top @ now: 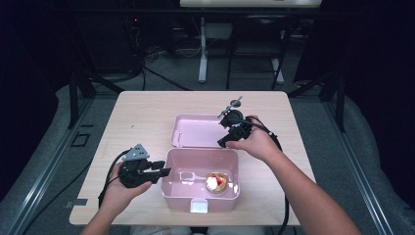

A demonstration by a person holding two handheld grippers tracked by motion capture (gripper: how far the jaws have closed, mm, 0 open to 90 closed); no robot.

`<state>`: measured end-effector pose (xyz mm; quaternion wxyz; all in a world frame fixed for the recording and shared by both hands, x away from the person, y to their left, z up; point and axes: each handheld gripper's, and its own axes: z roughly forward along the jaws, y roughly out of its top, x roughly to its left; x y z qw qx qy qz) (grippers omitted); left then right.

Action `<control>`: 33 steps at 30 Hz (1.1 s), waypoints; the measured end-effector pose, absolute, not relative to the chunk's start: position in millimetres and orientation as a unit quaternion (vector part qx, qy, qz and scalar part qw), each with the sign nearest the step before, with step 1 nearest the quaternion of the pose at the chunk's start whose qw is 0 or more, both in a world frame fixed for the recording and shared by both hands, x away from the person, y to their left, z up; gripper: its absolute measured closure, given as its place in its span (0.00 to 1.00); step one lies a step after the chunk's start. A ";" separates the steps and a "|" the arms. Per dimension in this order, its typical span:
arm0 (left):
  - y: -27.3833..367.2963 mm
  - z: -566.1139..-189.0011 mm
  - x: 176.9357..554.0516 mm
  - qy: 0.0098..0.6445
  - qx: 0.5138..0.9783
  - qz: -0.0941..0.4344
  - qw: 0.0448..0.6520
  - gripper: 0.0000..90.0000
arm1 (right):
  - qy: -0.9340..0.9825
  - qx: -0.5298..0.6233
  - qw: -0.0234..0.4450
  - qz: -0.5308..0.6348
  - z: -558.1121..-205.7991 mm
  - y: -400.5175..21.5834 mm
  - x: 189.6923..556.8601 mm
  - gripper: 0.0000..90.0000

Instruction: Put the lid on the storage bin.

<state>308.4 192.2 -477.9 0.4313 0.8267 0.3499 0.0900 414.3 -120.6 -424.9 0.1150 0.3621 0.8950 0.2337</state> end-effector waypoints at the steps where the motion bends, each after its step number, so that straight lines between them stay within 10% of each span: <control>1: 192.2 -477.9 308.4 0.350 0.826 0.090 0.432 0.69 | 0.892 0.366 0.117 0.238 -425.1 -121.3 415.2 0.47; 33: 192.1 -478.2 308.2 0.349 0.826 0.091 0.432 0.69 | 0.833 0.456 0.159 0.272 -446.4 -142.7 460.3 0.53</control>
